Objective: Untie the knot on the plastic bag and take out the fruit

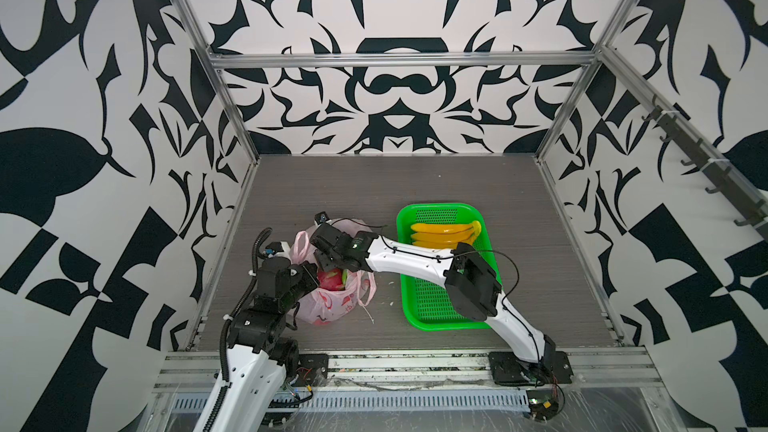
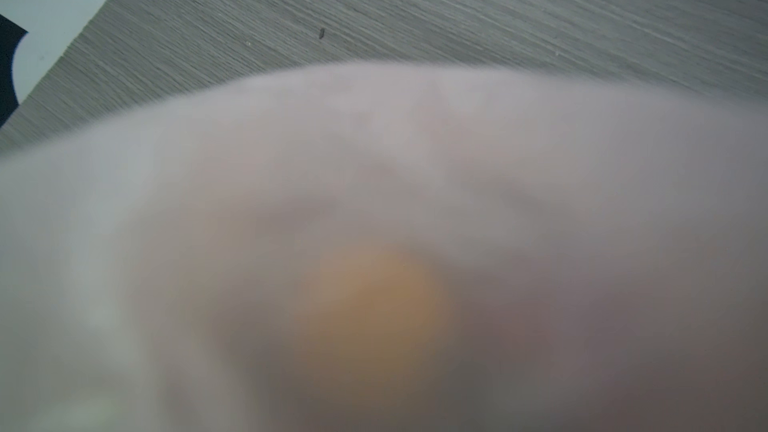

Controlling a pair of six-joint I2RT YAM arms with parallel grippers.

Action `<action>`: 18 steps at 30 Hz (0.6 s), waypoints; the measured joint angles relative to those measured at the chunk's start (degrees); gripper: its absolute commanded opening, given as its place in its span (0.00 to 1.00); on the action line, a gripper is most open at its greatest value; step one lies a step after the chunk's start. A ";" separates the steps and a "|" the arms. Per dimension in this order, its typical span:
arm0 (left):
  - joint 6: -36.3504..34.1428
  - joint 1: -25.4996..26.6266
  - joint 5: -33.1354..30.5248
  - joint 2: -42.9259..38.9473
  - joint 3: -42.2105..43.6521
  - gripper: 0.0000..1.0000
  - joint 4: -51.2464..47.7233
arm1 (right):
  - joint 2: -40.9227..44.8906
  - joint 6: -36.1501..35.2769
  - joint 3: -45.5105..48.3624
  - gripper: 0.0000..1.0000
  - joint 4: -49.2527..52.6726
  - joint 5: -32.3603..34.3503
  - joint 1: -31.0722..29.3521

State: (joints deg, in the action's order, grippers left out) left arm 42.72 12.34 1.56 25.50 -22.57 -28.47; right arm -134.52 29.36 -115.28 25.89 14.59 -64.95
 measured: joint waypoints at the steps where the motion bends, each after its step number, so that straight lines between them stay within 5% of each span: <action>1: 0.13 0.00 0.07 -0.15 0.24 0.00 -0.02 | -0.26 0.15 -0.15 0.66 0.00 0.00 0.00; 18: 0.96 -0.02 1.29 -0.79 1.36 0.00 0.28 | -2.69 1.16 -2.95 0.73 1.36 0.50 0.00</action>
State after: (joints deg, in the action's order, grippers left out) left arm 43.68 12.32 2.85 24.71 -21.21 -28.18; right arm -137.21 30.52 -118.24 27.24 15.09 -64.95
